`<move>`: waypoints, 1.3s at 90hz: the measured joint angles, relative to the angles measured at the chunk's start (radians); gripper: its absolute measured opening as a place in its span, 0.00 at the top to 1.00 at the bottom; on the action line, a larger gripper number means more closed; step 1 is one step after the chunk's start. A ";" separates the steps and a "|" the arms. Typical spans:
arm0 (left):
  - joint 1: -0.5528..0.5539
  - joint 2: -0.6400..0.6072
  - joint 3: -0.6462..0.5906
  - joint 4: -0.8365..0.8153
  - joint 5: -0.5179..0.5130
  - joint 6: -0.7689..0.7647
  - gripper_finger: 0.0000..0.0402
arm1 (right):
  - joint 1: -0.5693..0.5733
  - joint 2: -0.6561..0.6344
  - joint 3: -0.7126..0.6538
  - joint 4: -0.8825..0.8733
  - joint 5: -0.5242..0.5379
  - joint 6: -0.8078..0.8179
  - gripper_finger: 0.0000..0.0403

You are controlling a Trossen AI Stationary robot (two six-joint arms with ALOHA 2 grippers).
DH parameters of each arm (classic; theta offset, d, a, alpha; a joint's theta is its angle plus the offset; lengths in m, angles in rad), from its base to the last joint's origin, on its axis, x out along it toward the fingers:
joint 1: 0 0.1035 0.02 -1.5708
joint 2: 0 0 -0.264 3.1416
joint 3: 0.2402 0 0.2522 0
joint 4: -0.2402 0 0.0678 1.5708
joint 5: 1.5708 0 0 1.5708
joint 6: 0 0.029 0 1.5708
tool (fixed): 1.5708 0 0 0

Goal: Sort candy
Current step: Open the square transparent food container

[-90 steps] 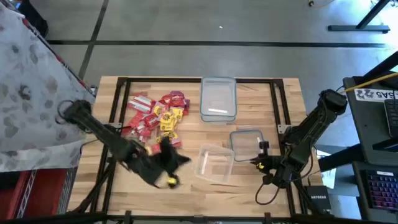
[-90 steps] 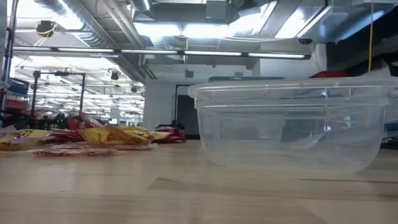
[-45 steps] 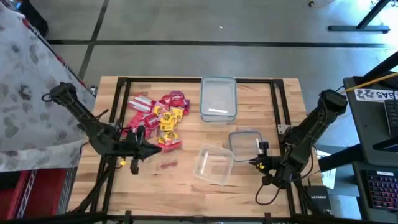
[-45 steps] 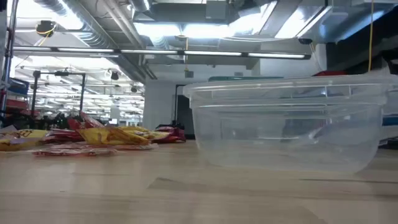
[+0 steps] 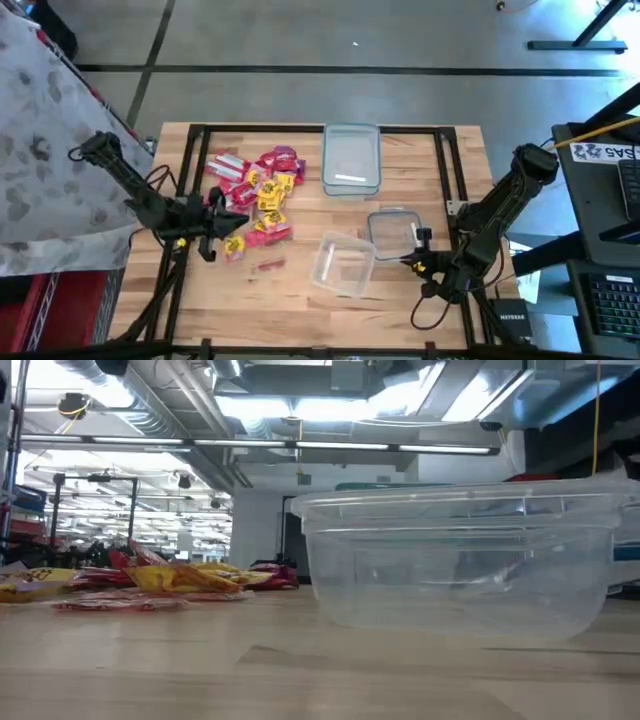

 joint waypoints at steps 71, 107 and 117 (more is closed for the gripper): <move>0.000 0.001 0.000 -0.599 0.004 -0.003 1.00 | 0.000 0.000 0.000 0.033 0.016 -0.005 0.98; 0.002 0.001 0.000 -0.863 0.004 -0.003 1.00 | 0.000 0.000 0.000 0.050 0.013 -0.017 0.98; 0.040 -0.005 -0.001 -0.760 0.007 -0.116 1.00 | 0.000 -0.001 0.000 0.081 -0.010 -0.028 0.98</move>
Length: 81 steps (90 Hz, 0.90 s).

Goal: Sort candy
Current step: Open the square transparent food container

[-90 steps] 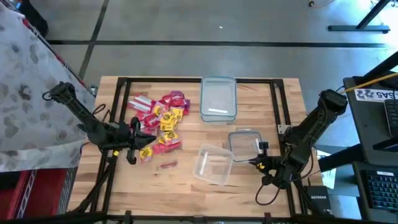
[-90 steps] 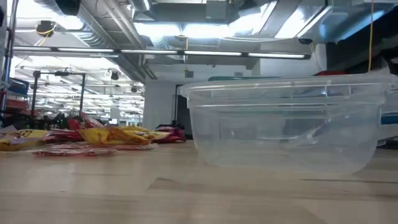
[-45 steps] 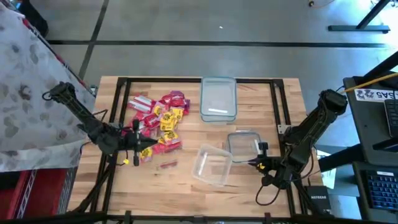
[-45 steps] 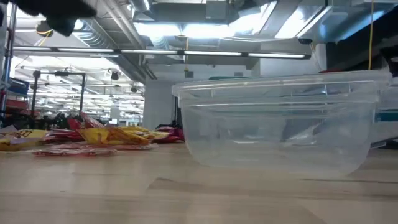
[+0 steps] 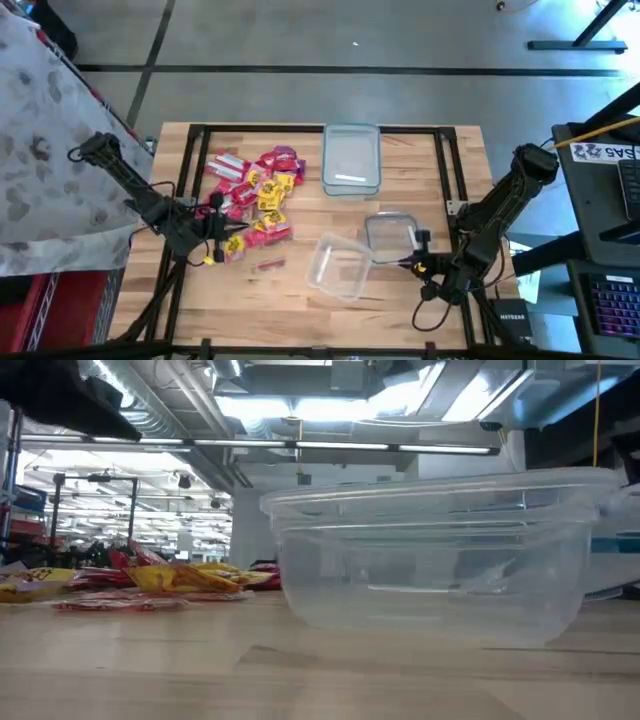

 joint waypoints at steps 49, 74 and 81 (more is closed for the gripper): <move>0.164 0.035 0.001 0.567 -0.006 -0.219 1.00 | -0.049 -0.029 0.236 -0.551 -0.169 0.183 0.98; 0.217 0.040 0.001 0.564 -0.006 -0.280 1.00 | -0.048 -0.027 0.165 -0.597 -0.281 0.246 0.77; 0.230 0.040 0.001 0.559 0.023 -0.266 1.00 | -0.048 -0.027 0.197 -0.640 -0.262 0.243 0.66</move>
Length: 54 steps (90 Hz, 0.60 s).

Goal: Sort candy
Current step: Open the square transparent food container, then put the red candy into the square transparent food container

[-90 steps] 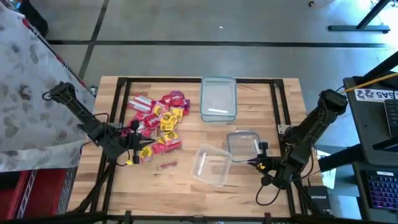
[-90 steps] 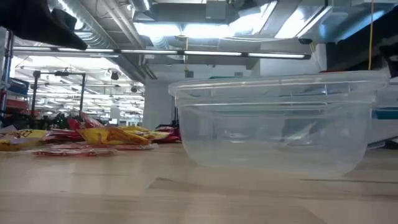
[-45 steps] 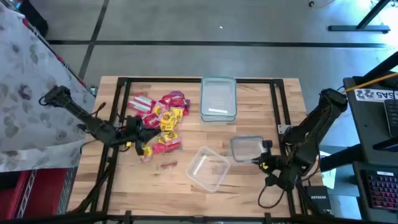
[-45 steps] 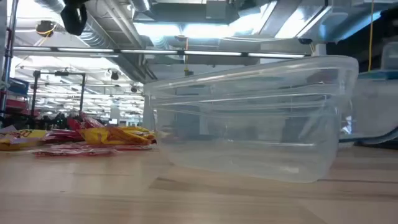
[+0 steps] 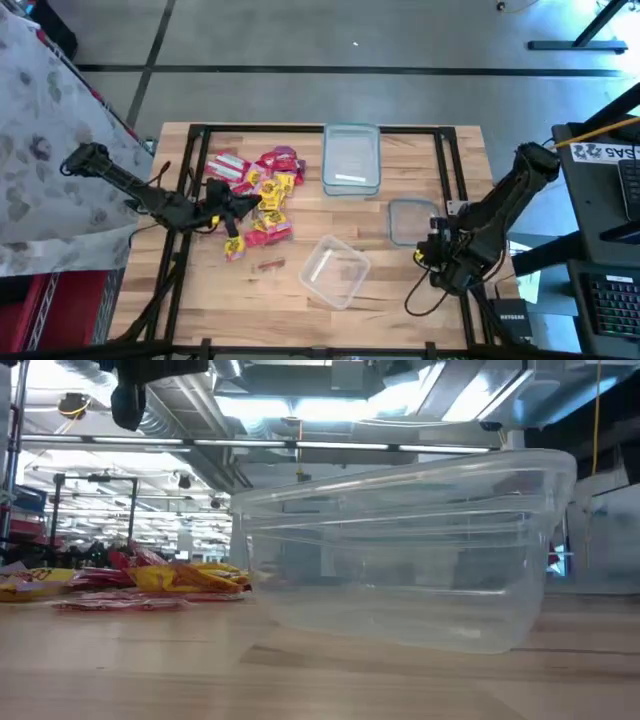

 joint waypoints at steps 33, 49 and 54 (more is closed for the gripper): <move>-0.031 0.057 0.242 -0.667 0.216 -0.028 1.00 | -0.049 0.000 0.121 0.207 0.325 -0.288 0.39; -0.039 0.267 0.493 -1.062 0.350 -0.187 1.00 | -0.156 0.006 0.119 0.371 0.324 -0.460 0.38; -0.040 0.345 0.536 -1.104 0.399 -0.206 1.00 | -0.189 0.006 0.119 0.431 0.308 -0.519 0.38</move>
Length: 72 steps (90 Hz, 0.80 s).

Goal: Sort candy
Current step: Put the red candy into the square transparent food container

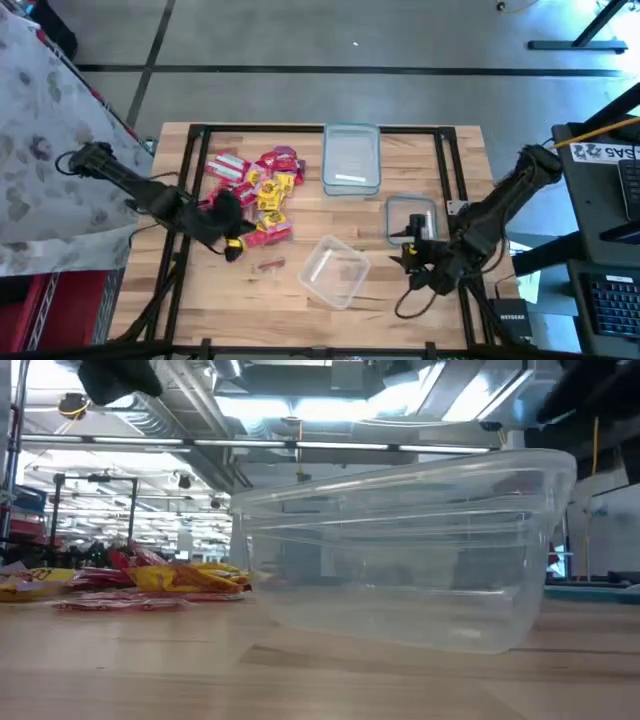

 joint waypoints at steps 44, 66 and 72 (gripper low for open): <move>-0.029 0.551 0.012 0.335 0.281 -0.031 0.87 | -0.077 0.000 -0.001 0.128 -0.145 -0.118 0.38; -0.032 0.575 0.009 0.227 0.145 -0.005 0.67 | -0.077 0.000 -0.001 0.128 -0.143 -0.117 0.38; -0.032 0.575 0.009 0.213 0.107 -0.006 0.64 | -0.077 0.000 -0.001 0.128 -0.143 -0.116 0.38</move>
